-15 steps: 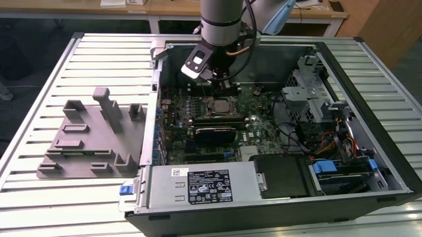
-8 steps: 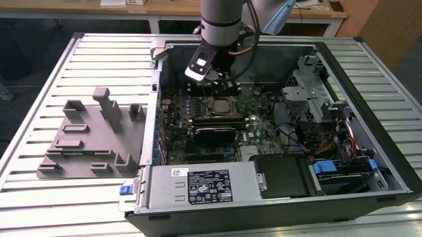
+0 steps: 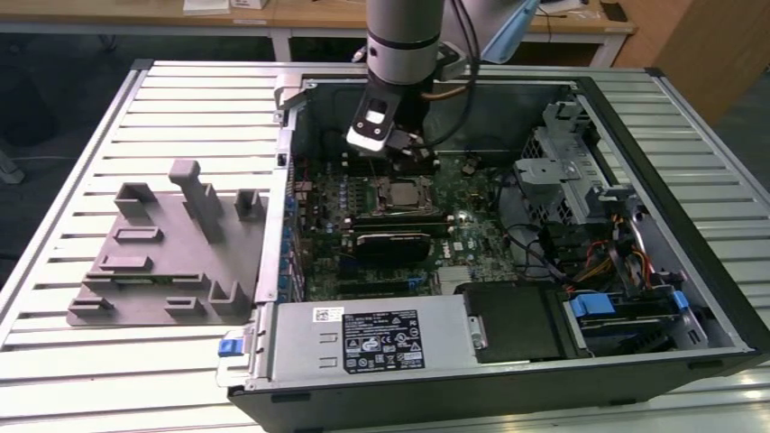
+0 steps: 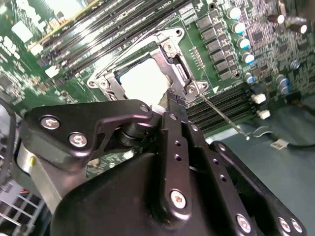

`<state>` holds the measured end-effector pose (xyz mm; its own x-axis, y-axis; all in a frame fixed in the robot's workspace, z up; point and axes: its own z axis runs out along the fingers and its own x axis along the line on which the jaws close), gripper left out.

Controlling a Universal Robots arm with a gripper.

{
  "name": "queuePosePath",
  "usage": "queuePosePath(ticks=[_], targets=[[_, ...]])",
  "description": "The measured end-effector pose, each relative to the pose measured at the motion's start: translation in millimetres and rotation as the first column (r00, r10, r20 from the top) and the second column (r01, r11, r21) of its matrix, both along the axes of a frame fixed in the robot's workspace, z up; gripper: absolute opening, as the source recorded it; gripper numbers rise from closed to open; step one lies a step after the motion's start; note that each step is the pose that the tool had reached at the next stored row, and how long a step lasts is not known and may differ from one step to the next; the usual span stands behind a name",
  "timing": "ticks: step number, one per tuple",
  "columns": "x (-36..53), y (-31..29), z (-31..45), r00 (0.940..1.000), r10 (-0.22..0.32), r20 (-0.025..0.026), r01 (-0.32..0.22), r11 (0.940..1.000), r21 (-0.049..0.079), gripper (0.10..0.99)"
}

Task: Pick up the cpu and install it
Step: 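Close the cpu cover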

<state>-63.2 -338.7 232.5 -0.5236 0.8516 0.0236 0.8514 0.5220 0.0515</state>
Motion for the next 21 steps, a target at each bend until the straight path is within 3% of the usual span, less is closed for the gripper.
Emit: queuePosePath(ticks=[5,10,16,21], targets=[[0.0,0.0,-0.2,0.9958,0.091,0.0000,-0.091,0.9958,0.000,0.106],[0.0,0.0,-0.3,0.9836,0.180,-0.0001,-0.180,0.9836,0.000,0.106],[0.0,0.0,-0.9,0.9580,0.287,0.0000,-0.287,0.9580,0.000,0.106],[0.0,0.0,-1.9,0.9277,0.373,0.0001,-0.373,0.9277,0.000,0.106]])
